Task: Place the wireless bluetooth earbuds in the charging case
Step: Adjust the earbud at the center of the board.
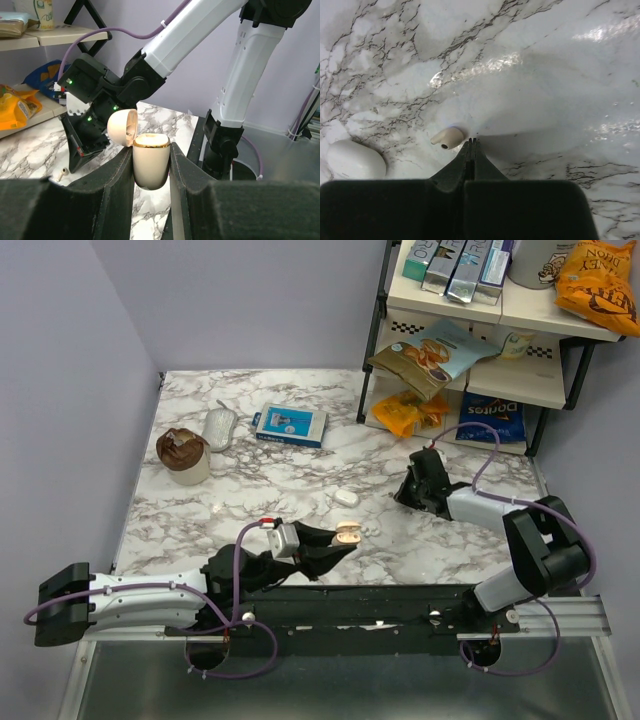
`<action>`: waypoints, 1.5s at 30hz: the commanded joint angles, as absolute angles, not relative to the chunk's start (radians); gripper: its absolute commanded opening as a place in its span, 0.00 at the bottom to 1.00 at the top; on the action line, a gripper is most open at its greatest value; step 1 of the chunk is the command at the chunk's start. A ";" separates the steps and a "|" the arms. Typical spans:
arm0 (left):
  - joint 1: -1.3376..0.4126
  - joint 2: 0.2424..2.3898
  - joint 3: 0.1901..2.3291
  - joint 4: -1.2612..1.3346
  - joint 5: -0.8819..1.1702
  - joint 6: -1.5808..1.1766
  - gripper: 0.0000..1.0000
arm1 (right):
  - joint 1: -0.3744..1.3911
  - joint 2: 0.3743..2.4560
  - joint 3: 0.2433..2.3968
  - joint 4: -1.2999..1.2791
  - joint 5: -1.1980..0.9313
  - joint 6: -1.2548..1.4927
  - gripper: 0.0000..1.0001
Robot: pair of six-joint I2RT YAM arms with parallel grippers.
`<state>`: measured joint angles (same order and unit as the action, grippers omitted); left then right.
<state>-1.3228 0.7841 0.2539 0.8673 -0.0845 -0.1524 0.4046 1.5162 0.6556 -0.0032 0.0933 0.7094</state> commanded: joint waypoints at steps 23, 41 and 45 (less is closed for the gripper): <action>-1.328 0.821 0.262 0.874 -0.086 -0.121 0.00 | 0.407 1.555 0.586 0.043 0.008 0.716 0.01; -1.328 0.798 0.253 0.850 -0.104 -0.117 0.00 | 0.379 1.661 0.755 -0.040 0.075 0.657 0.01; -1.328 0.798 0.255 0.850 -0.109 -0.110 0.00 | 0.356 1.664 0.773 -0.060 0.083 0.644 0.02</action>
